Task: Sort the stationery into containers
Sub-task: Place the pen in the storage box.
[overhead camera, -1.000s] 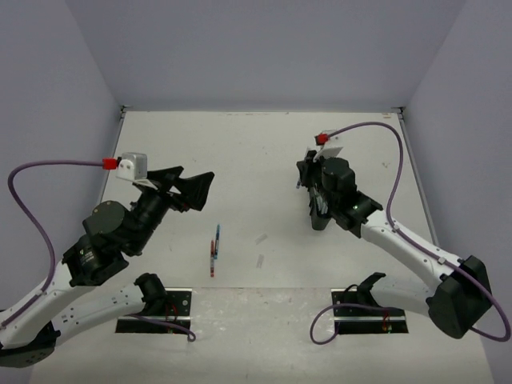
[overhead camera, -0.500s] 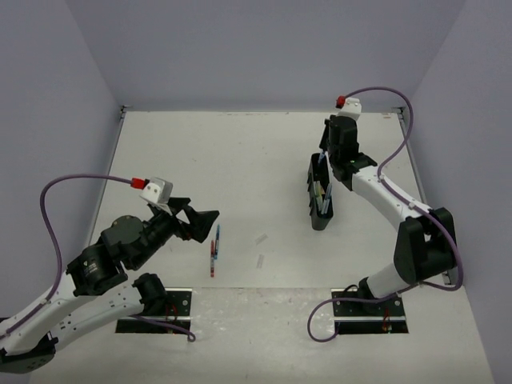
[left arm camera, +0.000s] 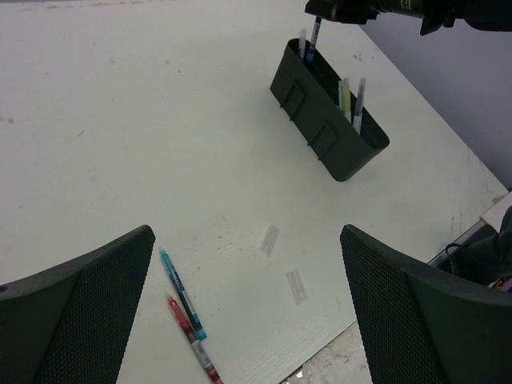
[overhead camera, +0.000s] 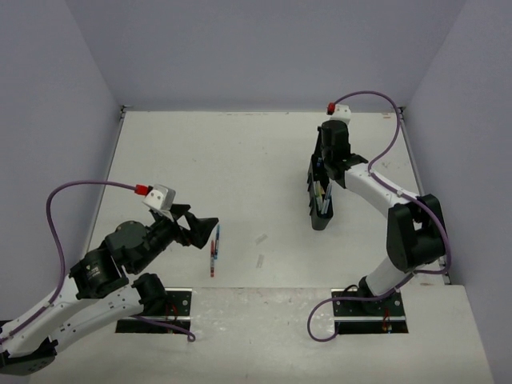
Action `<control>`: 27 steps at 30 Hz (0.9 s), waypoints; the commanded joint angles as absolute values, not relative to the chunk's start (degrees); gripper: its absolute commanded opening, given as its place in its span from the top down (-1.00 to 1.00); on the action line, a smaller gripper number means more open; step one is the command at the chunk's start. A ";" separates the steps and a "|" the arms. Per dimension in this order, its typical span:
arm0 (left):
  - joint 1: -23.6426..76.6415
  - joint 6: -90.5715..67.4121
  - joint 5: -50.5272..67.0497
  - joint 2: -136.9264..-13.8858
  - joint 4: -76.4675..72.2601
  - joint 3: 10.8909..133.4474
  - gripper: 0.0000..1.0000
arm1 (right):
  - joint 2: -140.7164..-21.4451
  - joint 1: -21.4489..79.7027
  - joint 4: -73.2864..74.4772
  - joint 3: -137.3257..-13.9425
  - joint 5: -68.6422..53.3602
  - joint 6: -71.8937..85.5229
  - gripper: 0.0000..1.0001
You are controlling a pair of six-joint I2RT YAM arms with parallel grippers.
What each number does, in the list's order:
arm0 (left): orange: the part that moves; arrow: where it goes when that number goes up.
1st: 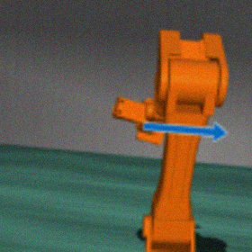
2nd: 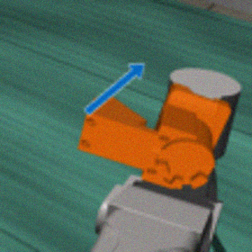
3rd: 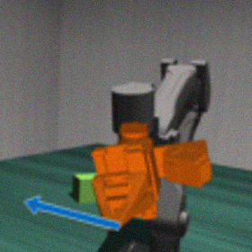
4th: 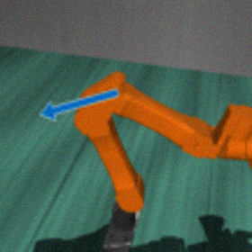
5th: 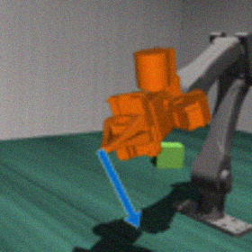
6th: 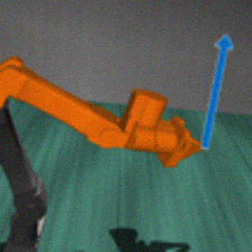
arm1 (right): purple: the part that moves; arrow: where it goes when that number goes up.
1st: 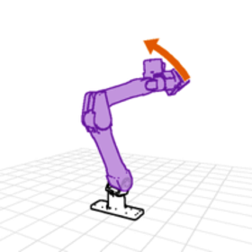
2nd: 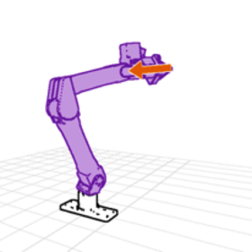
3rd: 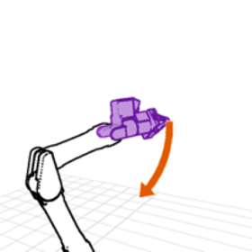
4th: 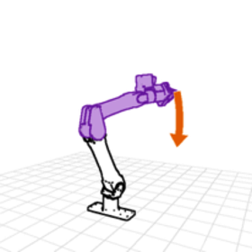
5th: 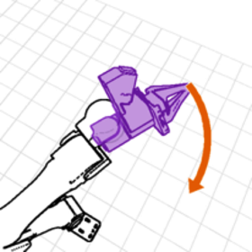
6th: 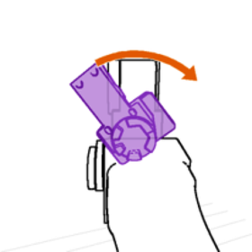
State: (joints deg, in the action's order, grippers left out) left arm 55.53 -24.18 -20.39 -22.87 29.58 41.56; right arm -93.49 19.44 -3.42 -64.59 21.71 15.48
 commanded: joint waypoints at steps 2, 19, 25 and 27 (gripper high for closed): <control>55.55 -22.03 -19.18 -22.75 29.23 41.29 -1.00 | -93.33 19.42 -2.68 -64.75 22.41 16.94 0.71; 55.46 -23.11 -24.05 -25.22 29.17 40.70 -1.00 | -78.16 21.12 4.22 -60.64 17.06 17.93 0.18; 54.76 -31.28 -35.73 -32.70 35.38 43.31 -1.00 | -72.64 30.24 24.28 -70.46 15.53 18.90 0.10; 54.76 -40.52 -40.03 -37.44 40.55 44.85 -1.00 | -71.40 32.88 29.64 -72.15 15.56 20.41 0.09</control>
